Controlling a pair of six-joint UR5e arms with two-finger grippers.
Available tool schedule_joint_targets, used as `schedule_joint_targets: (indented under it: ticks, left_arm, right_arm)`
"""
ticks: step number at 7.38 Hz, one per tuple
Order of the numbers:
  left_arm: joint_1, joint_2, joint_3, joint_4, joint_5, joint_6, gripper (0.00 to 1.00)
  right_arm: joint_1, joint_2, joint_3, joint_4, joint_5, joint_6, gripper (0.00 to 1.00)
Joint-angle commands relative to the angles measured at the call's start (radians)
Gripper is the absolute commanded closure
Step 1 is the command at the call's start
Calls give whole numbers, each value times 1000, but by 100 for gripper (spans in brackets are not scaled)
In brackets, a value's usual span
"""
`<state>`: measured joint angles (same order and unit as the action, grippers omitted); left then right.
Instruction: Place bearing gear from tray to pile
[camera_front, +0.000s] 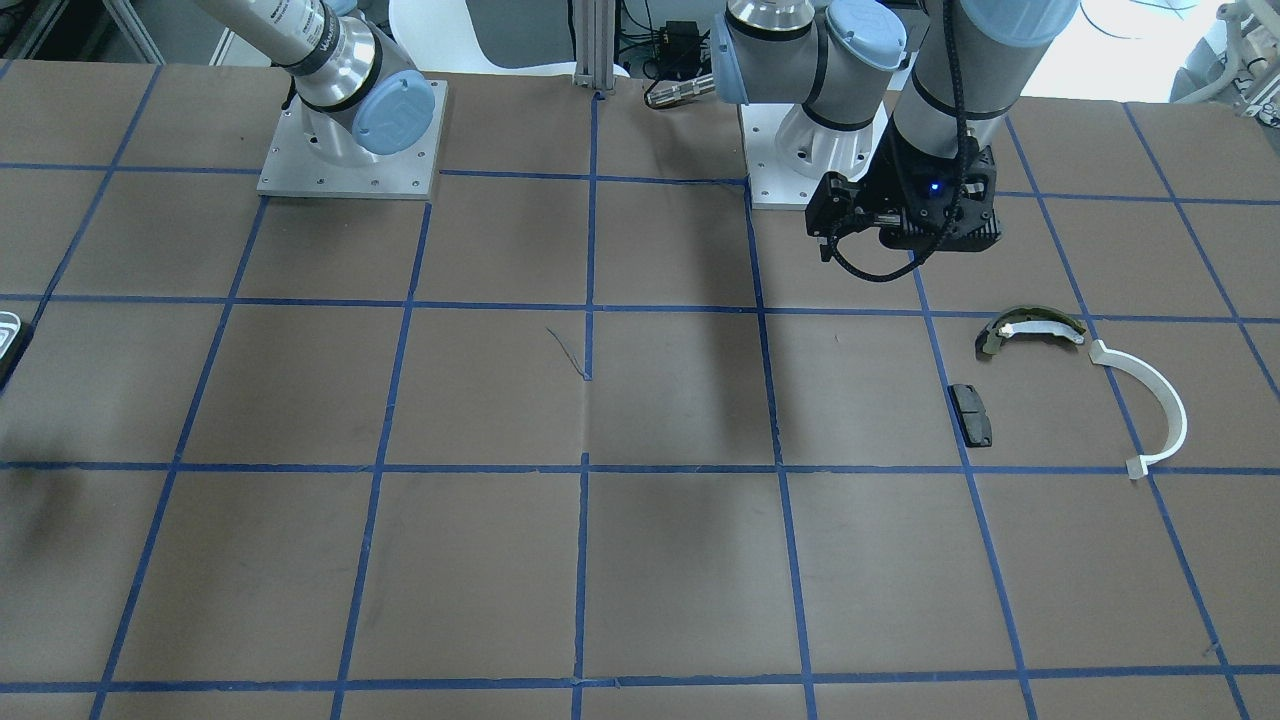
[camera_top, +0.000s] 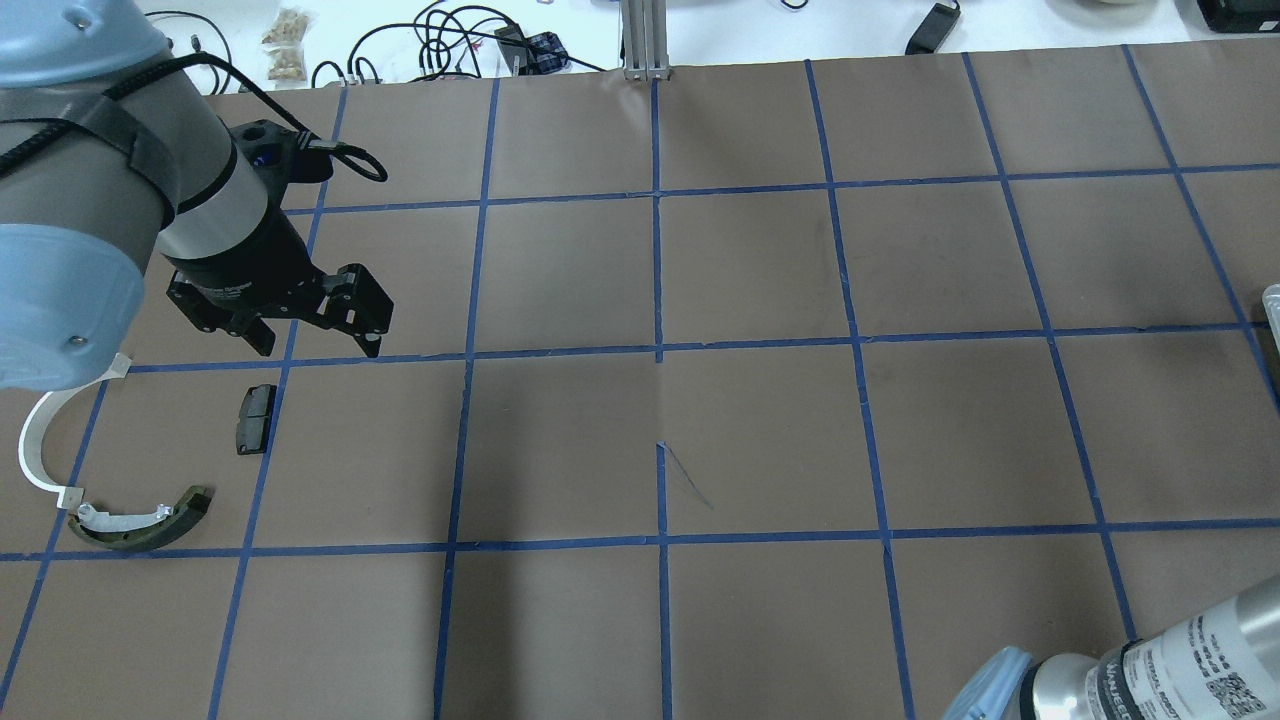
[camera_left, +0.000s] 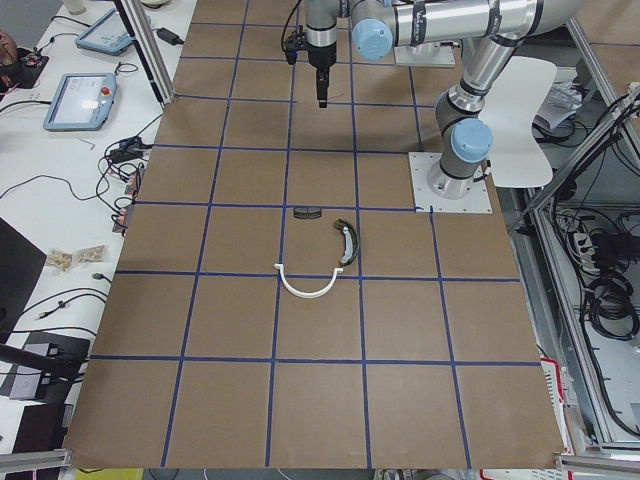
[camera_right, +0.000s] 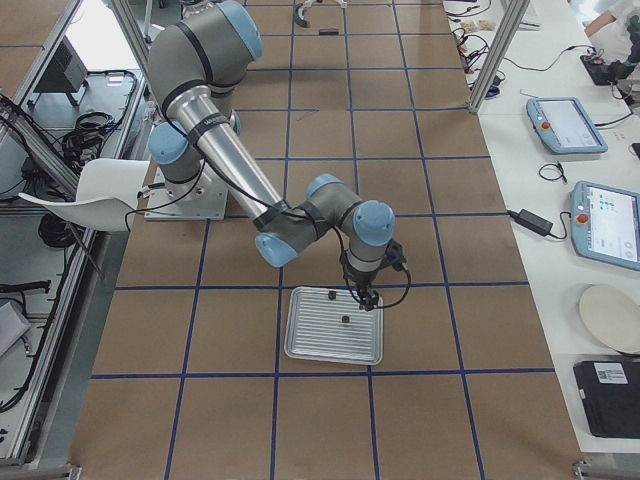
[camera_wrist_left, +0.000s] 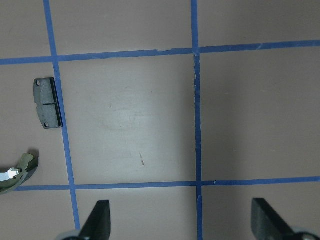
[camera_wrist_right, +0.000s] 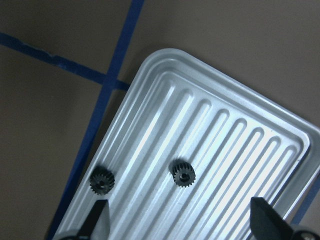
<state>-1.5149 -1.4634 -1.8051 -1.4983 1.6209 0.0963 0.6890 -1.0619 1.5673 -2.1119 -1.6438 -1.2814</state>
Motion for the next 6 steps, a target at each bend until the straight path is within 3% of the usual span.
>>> schedule_joint_targets:
  ticks: [1,6]
  left_arm:
    - [-1,0,-10,0,-6,0,0]
    - [-4,6,-14,1,-39,0,0]
  right_arm:
    - [-26,51,4,-19,1,-19,0]
    - [-29,112,2,-66,4,-13,11]
